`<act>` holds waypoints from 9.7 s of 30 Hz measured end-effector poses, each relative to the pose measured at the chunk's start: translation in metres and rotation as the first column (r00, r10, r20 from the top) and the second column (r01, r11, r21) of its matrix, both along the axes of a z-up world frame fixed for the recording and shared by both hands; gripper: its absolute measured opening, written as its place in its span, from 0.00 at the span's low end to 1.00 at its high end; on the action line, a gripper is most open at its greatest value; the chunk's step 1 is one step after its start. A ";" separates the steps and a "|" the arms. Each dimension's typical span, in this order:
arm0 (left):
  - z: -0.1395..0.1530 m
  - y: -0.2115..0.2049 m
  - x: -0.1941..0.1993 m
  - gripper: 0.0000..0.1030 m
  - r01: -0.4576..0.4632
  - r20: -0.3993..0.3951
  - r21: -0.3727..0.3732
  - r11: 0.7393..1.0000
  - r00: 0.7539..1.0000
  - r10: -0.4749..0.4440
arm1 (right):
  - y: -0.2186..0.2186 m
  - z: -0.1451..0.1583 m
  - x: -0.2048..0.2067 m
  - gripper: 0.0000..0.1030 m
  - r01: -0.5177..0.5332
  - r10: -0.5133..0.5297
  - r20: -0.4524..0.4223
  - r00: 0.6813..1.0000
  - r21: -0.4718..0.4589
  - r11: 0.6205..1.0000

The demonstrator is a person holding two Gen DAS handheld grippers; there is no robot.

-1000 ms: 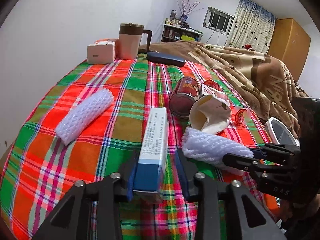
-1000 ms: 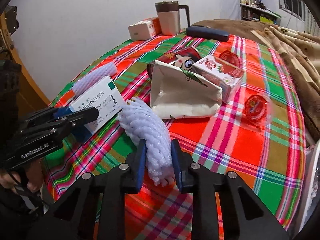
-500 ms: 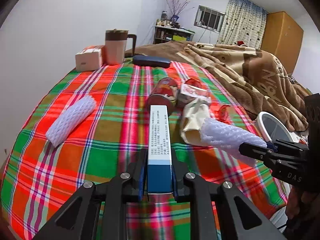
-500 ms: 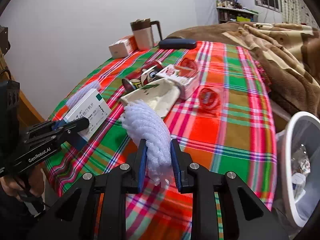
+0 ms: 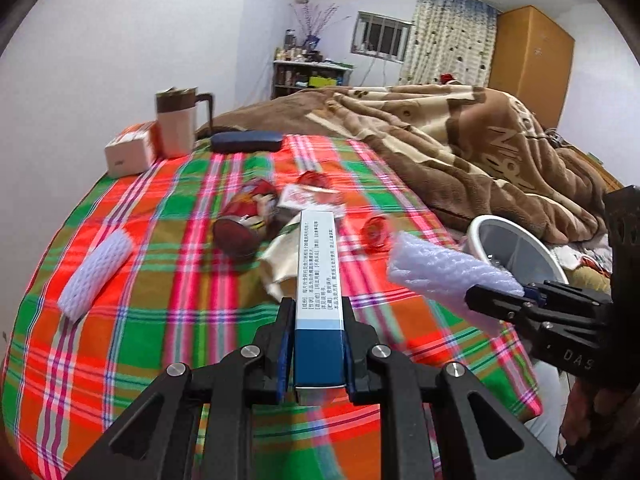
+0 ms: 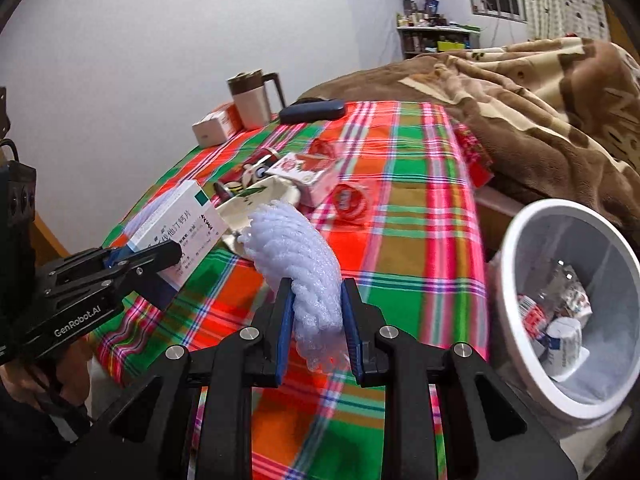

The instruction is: Collect trash

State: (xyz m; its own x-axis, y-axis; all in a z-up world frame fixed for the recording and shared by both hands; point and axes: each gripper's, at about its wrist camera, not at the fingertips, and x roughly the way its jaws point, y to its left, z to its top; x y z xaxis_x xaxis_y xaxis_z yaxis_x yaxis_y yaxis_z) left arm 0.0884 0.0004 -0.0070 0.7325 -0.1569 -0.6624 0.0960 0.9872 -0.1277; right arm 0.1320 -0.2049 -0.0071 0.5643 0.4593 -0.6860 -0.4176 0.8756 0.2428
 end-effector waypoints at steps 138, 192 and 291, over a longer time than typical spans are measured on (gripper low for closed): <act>-0.017 -0.004 0.030 0.43 0.017 -0.018 -0.066 0.998 1.000 -0.018 | -0.030 -0.010 0.001 0.55 0.124 -0.125 -0.066 0.990 -0.019 0.992; -0.060 0.025 0.089 0.09 -0.028 -0.118 -0.114 0.993 0.993 0.014 | 0.027 -0.021 0.090 0.06 0.047 -0.052 -0.048 0.997 -0.097 0.994; -0.002 -0.158 0.057 0.07 0.331 -0.035 -0.070 0.941 0.942 -0.334 | -0.144 -0.007 -0.001 0.05 0.409 -0.409 -0.025 0.912 -0.003 0.912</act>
